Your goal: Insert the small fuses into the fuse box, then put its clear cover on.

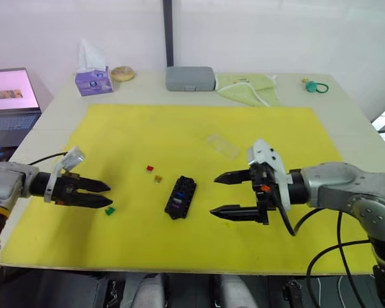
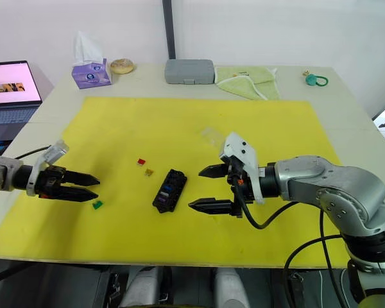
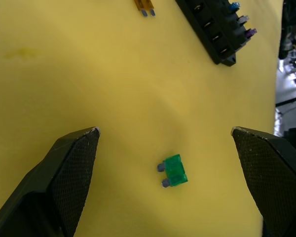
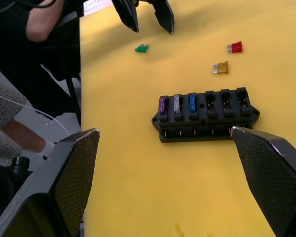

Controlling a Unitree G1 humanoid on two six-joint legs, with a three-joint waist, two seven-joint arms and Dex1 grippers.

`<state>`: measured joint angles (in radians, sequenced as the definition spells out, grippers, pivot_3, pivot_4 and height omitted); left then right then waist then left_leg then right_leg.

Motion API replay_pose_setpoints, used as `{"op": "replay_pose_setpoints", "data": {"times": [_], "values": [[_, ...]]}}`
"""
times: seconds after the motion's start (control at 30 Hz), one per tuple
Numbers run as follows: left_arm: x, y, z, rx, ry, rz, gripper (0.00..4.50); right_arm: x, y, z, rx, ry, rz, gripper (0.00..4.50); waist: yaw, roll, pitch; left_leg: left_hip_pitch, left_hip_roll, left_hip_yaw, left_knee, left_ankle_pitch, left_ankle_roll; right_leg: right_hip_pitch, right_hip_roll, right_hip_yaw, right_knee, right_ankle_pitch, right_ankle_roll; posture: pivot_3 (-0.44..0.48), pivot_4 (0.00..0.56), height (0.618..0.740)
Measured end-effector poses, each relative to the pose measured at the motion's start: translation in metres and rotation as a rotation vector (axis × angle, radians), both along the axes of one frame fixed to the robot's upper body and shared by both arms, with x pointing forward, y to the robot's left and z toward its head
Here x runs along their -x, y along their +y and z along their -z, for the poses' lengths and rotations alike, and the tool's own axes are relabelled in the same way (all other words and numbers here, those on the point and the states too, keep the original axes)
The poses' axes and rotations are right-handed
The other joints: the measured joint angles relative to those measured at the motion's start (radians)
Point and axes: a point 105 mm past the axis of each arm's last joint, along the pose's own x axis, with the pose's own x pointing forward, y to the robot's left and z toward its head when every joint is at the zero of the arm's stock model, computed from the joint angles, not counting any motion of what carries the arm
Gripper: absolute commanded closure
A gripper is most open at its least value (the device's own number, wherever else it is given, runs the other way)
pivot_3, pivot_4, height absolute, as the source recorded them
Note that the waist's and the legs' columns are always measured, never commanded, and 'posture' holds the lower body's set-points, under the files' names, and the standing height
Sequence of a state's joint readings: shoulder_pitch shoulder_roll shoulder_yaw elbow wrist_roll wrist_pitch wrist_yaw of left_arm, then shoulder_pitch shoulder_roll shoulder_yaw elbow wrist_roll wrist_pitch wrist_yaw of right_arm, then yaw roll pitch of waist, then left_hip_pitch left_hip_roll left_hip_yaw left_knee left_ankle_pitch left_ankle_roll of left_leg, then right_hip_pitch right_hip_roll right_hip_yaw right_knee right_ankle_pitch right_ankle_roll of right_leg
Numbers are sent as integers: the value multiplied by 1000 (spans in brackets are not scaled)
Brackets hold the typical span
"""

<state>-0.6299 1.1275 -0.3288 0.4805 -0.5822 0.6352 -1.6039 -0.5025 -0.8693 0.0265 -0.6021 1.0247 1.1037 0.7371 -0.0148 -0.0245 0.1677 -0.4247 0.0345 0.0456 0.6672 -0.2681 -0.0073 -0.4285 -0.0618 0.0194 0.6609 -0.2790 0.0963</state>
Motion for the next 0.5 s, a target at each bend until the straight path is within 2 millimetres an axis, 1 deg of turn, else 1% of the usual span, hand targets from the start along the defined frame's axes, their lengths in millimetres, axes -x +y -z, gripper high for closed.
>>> {"op": "replay_pose_setpoints", "data": {"times": [0.07,0.23,0.3,0.5], "values": [[1,0,0,-20,10,19,26,1,0,2,2,4,6,0,-1,0,0,0,0,0,0,0,0,0,0,0,0,0,0,0,150,737],[8,2,8,-48,62,49,26,0,-1,3,5,3,23,0,-1,0,0,0,0,0,0,0,0,0,0,0,1,0,0,0,150,737],[12,6,11,-69,78,59,26,0,0,4,5,0,27,0,-4,0,0,1,0,0,0,0,0,0,0,1,1,0,0,0,150,737],[19,6,16,-30,115,48,26,-2,0,4,1,-4,38,0,-5,0,0,1,0,1,0,0,0,0,0,1,2,0,0,0,150,737]]}}
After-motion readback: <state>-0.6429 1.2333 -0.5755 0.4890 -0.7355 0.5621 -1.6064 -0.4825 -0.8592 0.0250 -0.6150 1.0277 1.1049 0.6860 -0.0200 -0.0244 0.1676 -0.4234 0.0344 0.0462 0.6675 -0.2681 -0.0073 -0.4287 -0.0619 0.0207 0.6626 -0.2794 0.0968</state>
